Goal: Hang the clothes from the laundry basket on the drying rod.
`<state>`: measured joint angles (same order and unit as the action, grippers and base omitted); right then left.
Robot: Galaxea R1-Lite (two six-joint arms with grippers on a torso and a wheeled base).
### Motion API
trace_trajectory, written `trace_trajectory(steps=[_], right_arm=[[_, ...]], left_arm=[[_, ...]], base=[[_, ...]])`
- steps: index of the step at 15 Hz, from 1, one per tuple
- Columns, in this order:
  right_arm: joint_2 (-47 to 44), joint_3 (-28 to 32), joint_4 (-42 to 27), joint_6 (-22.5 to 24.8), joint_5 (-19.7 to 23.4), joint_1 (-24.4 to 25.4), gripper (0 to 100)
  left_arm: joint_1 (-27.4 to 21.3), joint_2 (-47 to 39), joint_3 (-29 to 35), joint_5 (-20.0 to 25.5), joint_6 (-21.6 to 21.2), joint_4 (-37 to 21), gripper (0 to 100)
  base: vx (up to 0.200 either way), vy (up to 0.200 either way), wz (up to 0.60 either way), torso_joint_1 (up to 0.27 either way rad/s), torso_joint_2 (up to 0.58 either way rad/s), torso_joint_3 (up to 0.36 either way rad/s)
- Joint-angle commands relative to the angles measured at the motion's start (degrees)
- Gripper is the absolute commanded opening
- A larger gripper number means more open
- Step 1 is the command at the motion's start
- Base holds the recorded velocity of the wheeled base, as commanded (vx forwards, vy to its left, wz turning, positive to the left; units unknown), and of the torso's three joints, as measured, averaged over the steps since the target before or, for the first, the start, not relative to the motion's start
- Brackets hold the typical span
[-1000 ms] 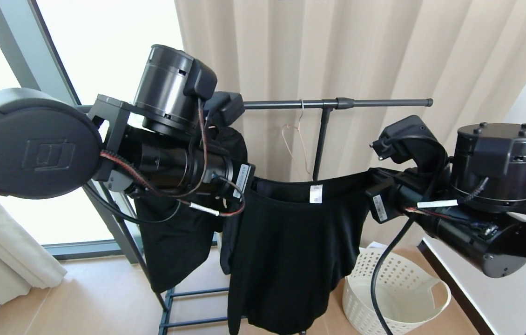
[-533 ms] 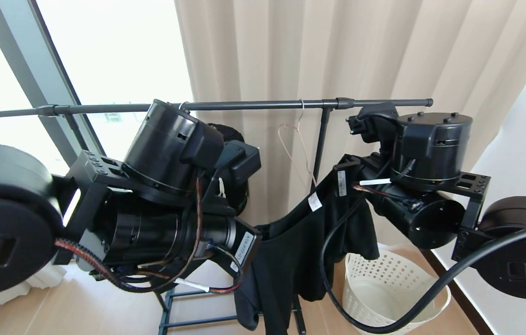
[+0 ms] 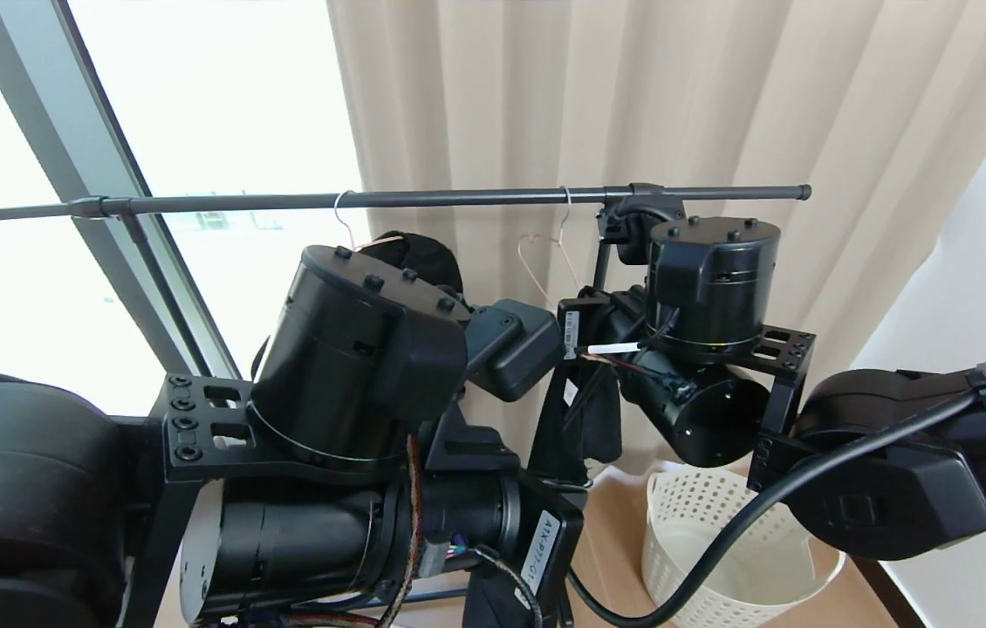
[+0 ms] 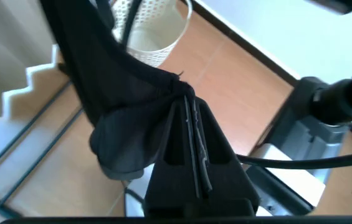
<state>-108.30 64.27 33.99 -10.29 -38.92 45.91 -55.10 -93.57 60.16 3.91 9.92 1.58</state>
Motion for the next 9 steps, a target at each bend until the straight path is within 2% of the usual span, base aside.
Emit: trace_trajectory(steps=[1,5,9], right_arm=[[-0.51,0.33,0.03,-0.08,-0.01,0.14,0],[0.02,0.42,0.03,-0.17,-0.01,-0.12,0],[2.13,0.16,-0.41,0.01,-0.01,-2.67,0]], left_arm=[[-0.27,-0.03,-0.04,0.13,0.10,0.09,0],[0.35,0.15,-1.10,-0.40,0.10,0.09,0],[6.06,0.67,-3.12,-3.21,-0.61,0.09,0]], base=[[0.000,0.000,0.00,0.000,0.00,0.000],[0.000,0.000,0.00,0.000,0.00,0.000],[0.000,0.000,0.00,0.000,0.00,0.000]])
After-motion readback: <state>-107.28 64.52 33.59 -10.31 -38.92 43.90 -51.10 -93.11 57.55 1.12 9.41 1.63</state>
